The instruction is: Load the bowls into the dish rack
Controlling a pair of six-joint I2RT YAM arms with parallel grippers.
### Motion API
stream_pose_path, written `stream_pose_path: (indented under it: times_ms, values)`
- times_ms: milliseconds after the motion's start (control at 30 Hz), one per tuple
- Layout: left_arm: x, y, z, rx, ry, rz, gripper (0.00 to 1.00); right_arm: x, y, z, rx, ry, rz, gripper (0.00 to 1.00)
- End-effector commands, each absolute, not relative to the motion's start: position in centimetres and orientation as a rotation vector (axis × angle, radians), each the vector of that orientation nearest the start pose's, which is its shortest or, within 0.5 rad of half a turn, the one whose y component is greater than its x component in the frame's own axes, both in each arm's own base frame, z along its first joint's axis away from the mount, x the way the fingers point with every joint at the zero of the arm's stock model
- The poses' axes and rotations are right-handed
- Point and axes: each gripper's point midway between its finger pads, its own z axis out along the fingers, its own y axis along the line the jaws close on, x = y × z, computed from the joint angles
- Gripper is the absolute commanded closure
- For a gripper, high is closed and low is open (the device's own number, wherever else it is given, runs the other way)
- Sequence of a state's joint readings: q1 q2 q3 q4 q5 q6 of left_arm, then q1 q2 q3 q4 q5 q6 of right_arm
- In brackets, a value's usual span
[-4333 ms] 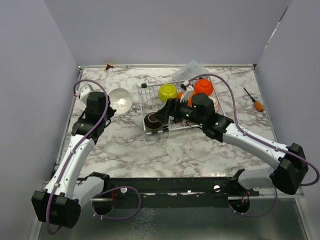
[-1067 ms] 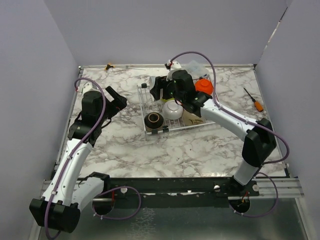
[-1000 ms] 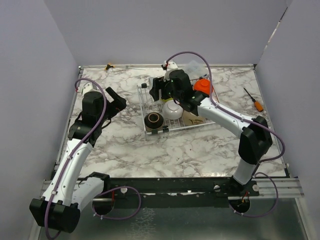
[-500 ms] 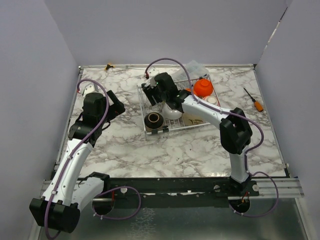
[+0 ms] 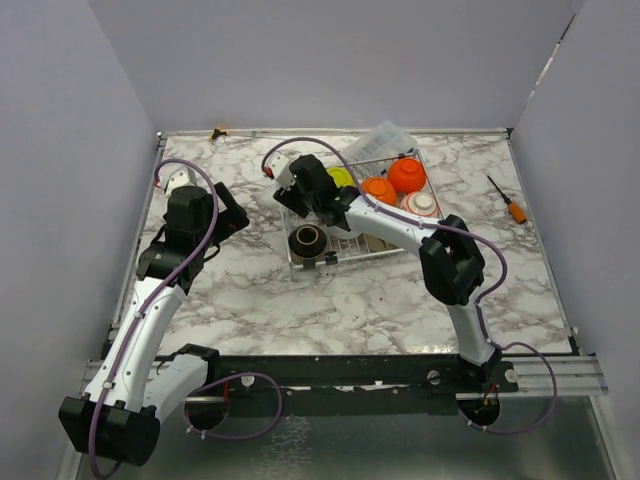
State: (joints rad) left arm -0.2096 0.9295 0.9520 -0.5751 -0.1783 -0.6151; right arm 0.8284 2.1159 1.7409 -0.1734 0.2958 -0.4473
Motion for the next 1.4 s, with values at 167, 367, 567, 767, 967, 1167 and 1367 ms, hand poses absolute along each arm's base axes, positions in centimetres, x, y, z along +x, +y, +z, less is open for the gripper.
stream_pose_path:
  times_ms: [167, 367, 567, 767, 967, 1167, 1367]
  values:
    - [29.5, -5.1, 23.7, -0.532, 2.050, -0.282, 0.01, 46.8, 38.1, 14.8, -1.172, 1.701, -0.311, 0.36]
    - [29.6, -5.2, 23.8, -0.526, 2.052, -0.282, 0.01, 46.2, 38.5, 13.5, -1.233, 1.732, -0.295, 0.26]
    - [29.7, -5.2, 23.7, -0.529, 2.058, -0.284, 0.01, 45.0, 39.1, 13.2, -1.249, 1.781, -0.215, 0.06]
    - [29.8, -5.8, 23.3, -0.530, 2.075, -0.312, 0.01, 44.1, 39.8, 14.5, -1.221, 1.779, -0.115, 0.01]
    - [29.7, -5.7, 23.0, -0.530, 2.081, -0.308, 0.01, 43.1, 40.1, 15.0, -1.246, 1.782, -0.048, 0.01]
    - [29.7, -5.7, 23.0, -0.534, 2.080, -0.312, 0.01, 42.3, 40.3, 14.9, -1.267, 1.792, -0.005, 0.00]
    - [29.6, -5.7, 22.9, -0.533, 2.083, -0.310, 0.01, 42.0, 40.0, 15.0, -1.278, 1.796, -0.008, 0.04]
